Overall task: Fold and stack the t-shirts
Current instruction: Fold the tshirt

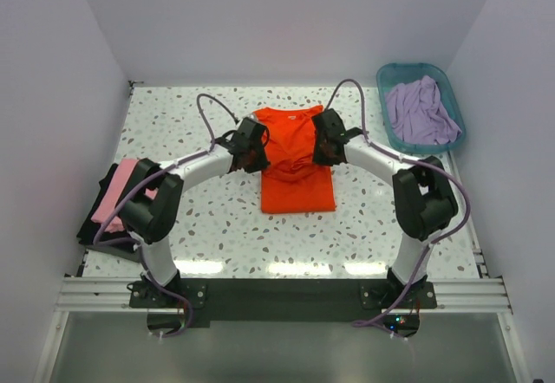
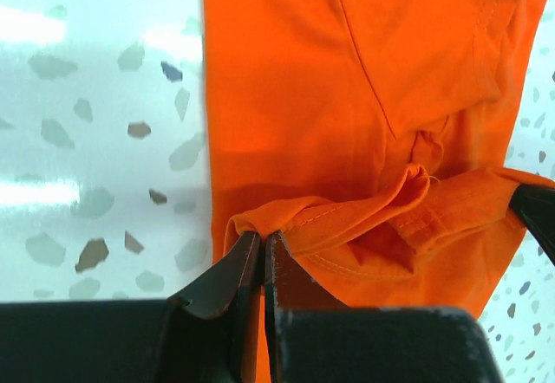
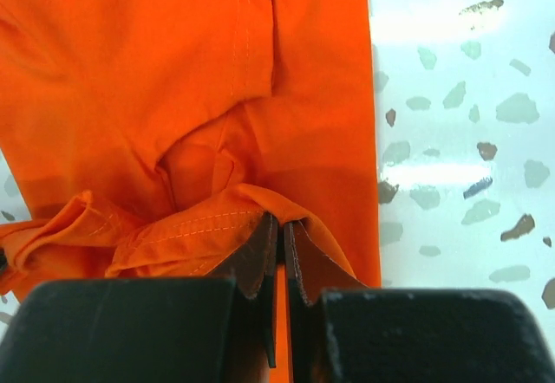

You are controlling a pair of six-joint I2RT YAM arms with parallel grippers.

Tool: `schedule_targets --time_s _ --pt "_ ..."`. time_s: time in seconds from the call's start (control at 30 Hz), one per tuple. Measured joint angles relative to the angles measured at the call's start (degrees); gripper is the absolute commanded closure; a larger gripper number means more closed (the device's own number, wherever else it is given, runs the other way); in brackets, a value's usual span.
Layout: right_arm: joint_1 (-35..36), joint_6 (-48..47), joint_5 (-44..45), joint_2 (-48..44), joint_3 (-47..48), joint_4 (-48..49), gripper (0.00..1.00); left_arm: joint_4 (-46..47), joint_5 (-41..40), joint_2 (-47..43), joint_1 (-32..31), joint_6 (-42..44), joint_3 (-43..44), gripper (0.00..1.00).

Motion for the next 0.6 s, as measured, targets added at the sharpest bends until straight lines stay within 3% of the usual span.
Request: schedule_targets --time_s 0.5,0.6 --pt "-4.7 0.2 -4.1 5.4 2.6 0.5 1.0 3.4 6.2 6.8 4.8 2.9 5.0 0.87" --pt "-5.1 0.2 -4.3 6.1 3.4 0.4 0.95 3.9 6.8 6.9 5.4 3.0 5.9 0.85"
